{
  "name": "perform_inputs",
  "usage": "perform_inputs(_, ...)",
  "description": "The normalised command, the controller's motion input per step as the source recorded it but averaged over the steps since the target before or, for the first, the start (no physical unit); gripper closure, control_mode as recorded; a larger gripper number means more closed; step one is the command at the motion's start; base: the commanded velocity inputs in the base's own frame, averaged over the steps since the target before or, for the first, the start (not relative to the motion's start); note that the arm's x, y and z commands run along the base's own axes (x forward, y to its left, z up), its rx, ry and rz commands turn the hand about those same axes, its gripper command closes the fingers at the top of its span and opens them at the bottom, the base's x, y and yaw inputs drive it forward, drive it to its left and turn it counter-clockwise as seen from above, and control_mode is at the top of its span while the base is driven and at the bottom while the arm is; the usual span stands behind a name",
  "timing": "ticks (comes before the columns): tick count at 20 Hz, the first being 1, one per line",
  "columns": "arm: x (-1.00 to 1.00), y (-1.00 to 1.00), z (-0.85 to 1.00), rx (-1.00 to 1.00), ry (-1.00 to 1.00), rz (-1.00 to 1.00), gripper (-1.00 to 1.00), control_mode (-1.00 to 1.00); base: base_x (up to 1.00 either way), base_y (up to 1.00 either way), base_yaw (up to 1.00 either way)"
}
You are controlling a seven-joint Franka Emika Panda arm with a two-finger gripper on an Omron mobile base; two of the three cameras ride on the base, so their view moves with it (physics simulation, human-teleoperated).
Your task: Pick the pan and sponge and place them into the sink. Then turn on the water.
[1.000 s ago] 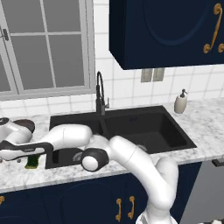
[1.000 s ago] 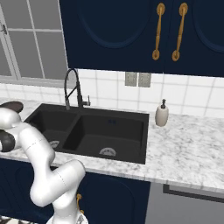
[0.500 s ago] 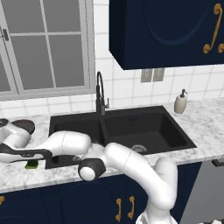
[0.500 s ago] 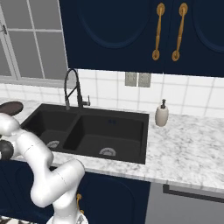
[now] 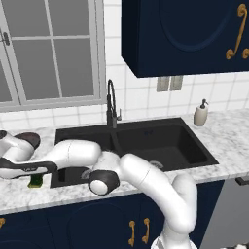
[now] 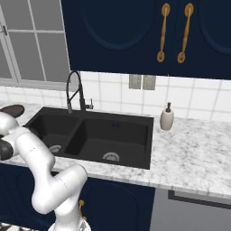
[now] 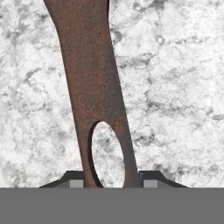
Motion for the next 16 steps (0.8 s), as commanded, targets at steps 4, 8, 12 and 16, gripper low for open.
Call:
perform_inputs(4,-0.23,-0.61,0.13,0.00,-0.01,-0.01,1.00,-1.00,0.00,0.00,0.00)
perform_inputs(8,-0.10,-0.44,0.11,0.00,-0.03,-0.07,1.00,-1.00,0.00,0.00,0.00)
perform_inputs(12,-0.06,-0.38,0.04,0.00,-0.01,-0.12,1.00,-1.00,0.00,0.00,0.00)
perform_inputs(16,-0.05,-0.55,0.07,0.00,0.00,-0.17,1.00,-1.00,0.00,0.00,0.00)
